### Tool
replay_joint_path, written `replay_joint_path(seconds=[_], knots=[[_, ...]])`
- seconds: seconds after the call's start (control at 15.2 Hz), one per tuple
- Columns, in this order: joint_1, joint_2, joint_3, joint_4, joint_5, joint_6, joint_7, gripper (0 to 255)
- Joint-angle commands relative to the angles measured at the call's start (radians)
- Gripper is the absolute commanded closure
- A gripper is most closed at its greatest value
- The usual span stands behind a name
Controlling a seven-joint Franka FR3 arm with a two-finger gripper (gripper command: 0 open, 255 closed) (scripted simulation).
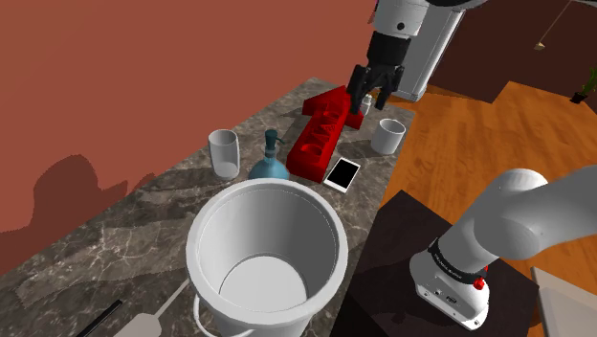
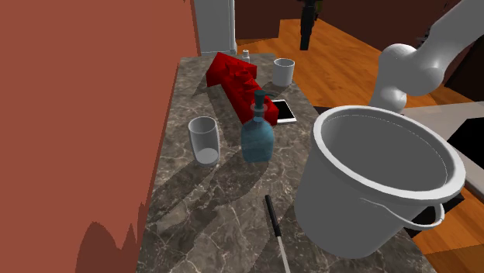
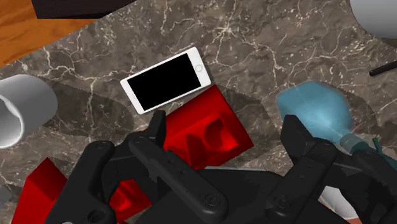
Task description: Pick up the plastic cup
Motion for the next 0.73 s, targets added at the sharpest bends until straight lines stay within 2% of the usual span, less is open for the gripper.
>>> replay_joint_path(seconds=[0.0,0.33,0.66], knots=[[0.008,0.063,0.029,0.029,0.006,0.044,0.024,0],[0.026,0.217,0.099,0.104,0.002,0.141,0.088,0],[0.043,0.386,0.162,0.210,-0.032,0.216,0.161,0]])
